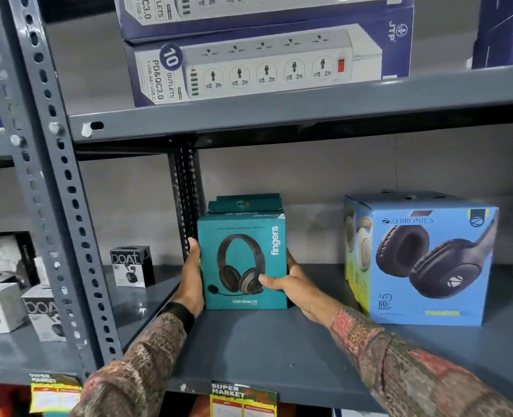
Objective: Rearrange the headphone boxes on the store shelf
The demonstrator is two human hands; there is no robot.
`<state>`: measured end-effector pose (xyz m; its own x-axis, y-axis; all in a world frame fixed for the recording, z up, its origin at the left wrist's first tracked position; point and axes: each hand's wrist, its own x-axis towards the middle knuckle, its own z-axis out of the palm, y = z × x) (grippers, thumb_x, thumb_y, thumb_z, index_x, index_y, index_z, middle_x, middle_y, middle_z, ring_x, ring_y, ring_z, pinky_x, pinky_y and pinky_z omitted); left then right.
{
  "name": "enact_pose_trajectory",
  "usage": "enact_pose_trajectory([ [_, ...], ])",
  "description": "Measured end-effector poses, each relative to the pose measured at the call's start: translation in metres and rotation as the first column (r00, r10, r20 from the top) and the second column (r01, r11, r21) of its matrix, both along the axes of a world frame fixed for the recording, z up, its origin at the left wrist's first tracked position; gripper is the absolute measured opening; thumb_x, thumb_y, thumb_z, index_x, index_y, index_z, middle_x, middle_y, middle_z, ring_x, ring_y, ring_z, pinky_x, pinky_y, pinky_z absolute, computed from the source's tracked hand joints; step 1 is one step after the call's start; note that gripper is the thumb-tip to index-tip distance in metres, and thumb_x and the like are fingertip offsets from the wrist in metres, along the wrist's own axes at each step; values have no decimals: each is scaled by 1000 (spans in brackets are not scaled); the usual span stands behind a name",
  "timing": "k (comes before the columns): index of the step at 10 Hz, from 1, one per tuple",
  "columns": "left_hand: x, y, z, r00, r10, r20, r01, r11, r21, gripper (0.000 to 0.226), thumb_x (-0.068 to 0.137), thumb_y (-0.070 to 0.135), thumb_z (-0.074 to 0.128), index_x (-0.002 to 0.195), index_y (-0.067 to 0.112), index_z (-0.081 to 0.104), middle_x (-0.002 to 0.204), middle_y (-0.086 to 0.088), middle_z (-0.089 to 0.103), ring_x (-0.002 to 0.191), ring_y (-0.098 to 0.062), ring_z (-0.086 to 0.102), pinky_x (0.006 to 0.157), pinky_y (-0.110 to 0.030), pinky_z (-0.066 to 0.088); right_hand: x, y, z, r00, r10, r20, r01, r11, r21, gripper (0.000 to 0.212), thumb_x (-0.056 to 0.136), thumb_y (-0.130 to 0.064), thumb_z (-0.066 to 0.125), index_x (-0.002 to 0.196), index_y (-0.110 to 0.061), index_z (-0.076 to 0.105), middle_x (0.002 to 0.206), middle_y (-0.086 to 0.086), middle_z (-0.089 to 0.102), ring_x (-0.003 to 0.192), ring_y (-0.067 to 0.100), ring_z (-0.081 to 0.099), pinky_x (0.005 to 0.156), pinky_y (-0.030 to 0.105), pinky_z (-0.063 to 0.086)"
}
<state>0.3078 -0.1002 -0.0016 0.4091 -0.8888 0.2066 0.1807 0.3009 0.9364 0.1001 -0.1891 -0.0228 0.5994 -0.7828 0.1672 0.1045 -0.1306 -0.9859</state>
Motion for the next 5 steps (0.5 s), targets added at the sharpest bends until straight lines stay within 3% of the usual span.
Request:
enact_pose_trajectory([
  [1, 0, 4, -2, 999, 36, -29, -36, 999, 16, 74, 96, 82, 32, 116, 34, 84, 120, -9, 85, 104, -28, 84, 81, -43, 68, 0, 8, -3, 1000, -9, -1, 9, 1000, -2, 63, 90, -5, 80, 138, -36, 52, 125, -2, 78, 106, 12, 79, 80, 27, 65],
  [2, -3, 10, -1, 997, 67, -33, -66, 998, 3, 72, 102, 78, 29, 113, 34, 85, 119, -9, 86, 103, -27, 84, 76, -40, 70, -1, 17, -3, 1000, -22, -6, 22, 1000, -21, 64, 90, -10, 80, 140, -35, 49, 132, 1, 74, 115, 20, 76, 89, 33, 65],
  [3, -7, 13, 5, 996, 79, -37, -79, 997, 19, 73, 103, 76, 27, 118, 30, 81, 122, -13, 84, 98, -27, 85, 79, -42, 67, -4, 23, 2, 999, -40, -27, 39, 999, -21, 65, 89, -11, 81, 142, -30, 49, 129, 0, 76, 108, 16, 79, 84, 29, 65],
  [4, -10, 25, 13, 993, 121, 6, -121, 989, 90, 82, 101, 79, 21, 134, 26, 74, 138, -17, 76, 112, -31, 80, 94, -48, 62, -13, 35, 10, 991, -37, -125, 35, 999, -17, 81, 85, -22, 87, 149, -27, 37, 130, -5, 74, 107, 9, 78, 82, 23, 63],
  [5, -12, 45, 12, 978, 202, 61, -208, 971, 117, 89, 103, 77, 12, 164, 22, 45, 169, -18, 48, 154, -40, 47, 126, -57, 34, -31, 57, 9, 947, -169, -274, 138, 982, -127, 136, 69, -61, 88, 168, -35, -1, 167, -6, 44, 151, 18, 45, 122, 42, 41],
])
